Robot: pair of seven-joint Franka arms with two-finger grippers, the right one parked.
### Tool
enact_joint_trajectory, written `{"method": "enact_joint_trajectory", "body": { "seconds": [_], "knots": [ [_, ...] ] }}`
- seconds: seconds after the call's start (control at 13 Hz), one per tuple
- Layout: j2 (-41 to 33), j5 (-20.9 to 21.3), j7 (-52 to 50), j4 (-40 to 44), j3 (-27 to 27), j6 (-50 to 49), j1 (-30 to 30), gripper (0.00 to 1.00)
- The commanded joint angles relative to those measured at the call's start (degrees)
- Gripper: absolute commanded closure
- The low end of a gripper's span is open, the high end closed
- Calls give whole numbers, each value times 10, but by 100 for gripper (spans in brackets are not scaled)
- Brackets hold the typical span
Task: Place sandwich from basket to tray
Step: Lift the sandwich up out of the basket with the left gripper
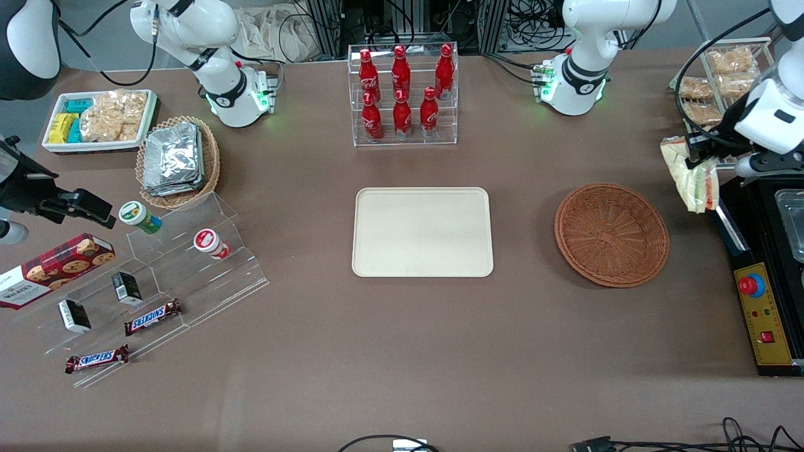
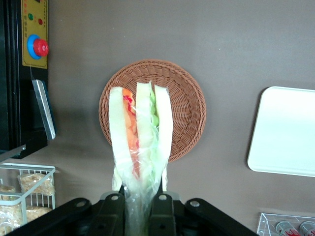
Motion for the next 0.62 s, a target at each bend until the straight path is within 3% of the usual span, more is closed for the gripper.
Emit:
{"method": "enact_joint_trajectory", "body": {
  "seconds": [0.0, 0.31, 0.54],
  "knots": [
    [35, 3, 8, 36, 0, -18, -4, 100],
    [35, 3, -3, 36, -5, -20, -16, 100],
    [38, 5, -14, 47, -55, -21, -24, 100]
  ]
}}
